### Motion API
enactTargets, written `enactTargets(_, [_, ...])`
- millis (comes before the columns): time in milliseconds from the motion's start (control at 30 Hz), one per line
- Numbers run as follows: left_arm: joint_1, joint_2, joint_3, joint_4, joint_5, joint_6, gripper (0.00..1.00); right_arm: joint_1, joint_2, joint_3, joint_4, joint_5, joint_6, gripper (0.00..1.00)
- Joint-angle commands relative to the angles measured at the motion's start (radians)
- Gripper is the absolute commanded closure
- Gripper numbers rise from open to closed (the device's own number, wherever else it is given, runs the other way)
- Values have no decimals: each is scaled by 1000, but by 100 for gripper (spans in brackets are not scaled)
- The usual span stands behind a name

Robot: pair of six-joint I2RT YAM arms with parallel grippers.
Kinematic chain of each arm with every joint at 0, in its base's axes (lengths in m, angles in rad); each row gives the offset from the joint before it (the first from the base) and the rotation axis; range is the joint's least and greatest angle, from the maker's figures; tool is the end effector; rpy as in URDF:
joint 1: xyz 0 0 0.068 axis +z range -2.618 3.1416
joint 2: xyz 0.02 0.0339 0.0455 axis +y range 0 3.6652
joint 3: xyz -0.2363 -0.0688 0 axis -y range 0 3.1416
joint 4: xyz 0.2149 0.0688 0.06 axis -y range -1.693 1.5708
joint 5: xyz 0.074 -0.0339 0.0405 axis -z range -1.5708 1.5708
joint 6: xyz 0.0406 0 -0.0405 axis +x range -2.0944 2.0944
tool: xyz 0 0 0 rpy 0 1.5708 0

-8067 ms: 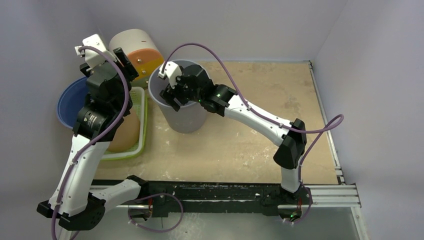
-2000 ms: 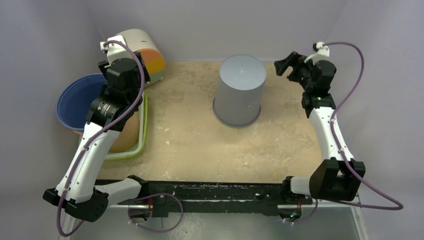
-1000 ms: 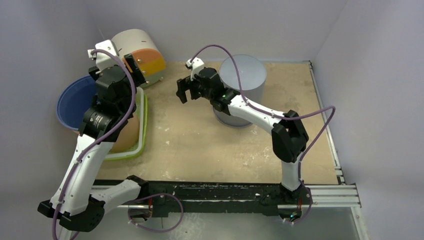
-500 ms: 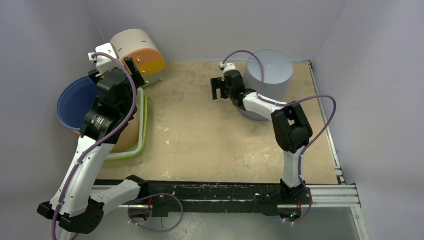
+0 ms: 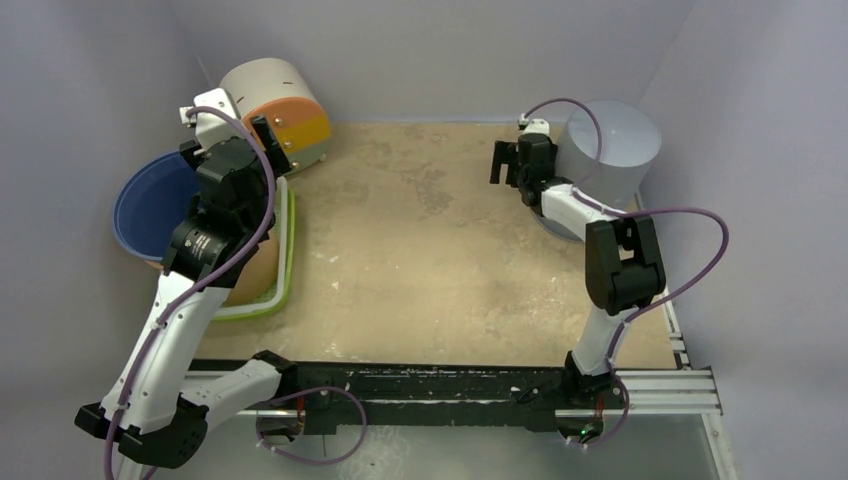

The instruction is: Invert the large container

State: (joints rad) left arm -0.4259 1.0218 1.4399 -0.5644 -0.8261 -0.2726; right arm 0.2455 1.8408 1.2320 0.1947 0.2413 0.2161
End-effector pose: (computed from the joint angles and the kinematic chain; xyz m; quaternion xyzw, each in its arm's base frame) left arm 0.1664 -0.0427 0.4424 -0.2085 0.7113 0.0807 0.6664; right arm 0.3879 0.0872 0.2219 0.0536 0.8322 0.0260 0.5513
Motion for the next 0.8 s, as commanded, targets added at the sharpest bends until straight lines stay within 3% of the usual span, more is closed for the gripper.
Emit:
enactTargets(0, [0, -1, -11, 29, -10, 4, 29, -19, -39, -6, 26, 75, -13, 0])
enactTargets(433, [0, 4, -24, 10, -15, 10, 29, -160, -40, -48, -6, 79, 36, 0])
enactTargets(767, [-1, 54, 23, -56, -52, 40, 29, -104, -152, -33, -35, 21, -33, 0])
